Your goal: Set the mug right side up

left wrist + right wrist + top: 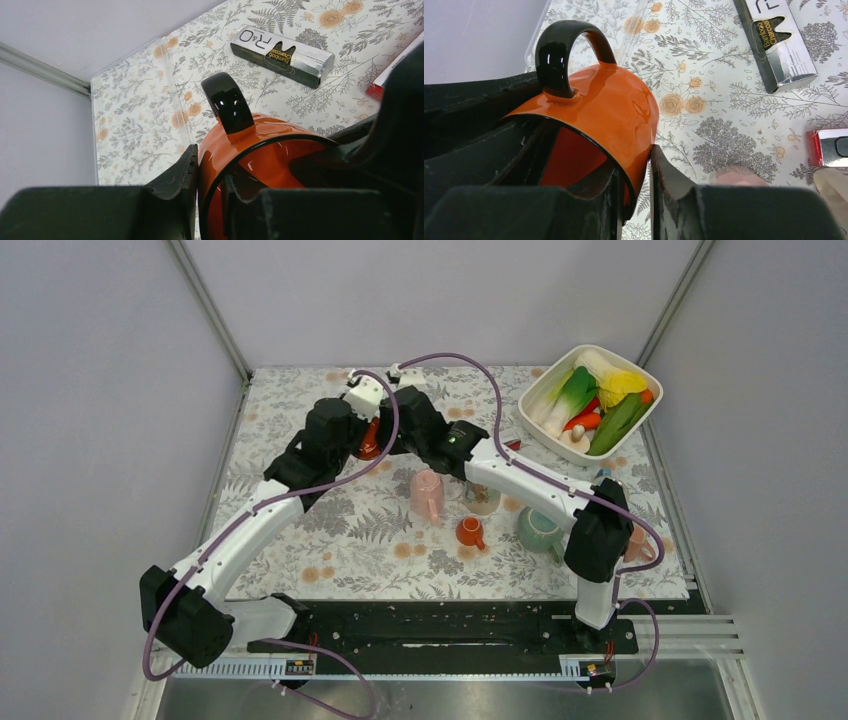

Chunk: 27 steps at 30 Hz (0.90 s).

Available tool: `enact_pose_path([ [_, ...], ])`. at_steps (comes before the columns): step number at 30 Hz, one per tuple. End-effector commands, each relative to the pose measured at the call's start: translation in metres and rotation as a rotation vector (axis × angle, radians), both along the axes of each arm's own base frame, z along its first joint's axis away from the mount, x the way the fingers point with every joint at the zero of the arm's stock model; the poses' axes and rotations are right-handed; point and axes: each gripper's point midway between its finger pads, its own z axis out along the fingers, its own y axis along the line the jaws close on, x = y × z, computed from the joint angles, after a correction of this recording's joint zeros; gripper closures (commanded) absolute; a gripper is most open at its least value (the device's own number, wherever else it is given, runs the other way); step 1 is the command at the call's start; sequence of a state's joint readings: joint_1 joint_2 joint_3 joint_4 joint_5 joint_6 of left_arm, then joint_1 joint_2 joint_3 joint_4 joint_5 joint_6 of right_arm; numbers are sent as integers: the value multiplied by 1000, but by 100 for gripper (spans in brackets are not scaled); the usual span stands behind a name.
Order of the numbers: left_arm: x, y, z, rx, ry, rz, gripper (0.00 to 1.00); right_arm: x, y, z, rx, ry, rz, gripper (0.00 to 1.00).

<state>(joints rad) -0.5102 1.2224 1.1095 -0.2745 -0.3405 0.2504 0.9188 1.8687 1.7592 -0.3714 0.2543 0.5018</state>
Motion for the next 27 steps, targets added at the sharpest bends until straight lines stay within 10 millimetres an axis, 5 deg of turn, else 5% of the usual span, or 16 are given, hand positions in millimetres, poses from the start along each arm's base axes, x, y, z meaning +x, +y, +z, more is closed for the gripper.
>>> enact_pose_path([
  [1,16,21,2,-26,9,22,100,11,-2,91,243,-123,50,63],
  [8,56,58,-14,-98,117,82,100,20,-21,78,209,-112,40,2],
  [13,101,97,-22,-165,185,165,100,25,-32,73,175,-114,37,1],
  [19,185,167,-40,-230,248,336,100,23,-55,47,40,-104,51,1],
  [27,287,206,-70,-320,157,379,100,14,-98,1,-156,-50,43,0],
])
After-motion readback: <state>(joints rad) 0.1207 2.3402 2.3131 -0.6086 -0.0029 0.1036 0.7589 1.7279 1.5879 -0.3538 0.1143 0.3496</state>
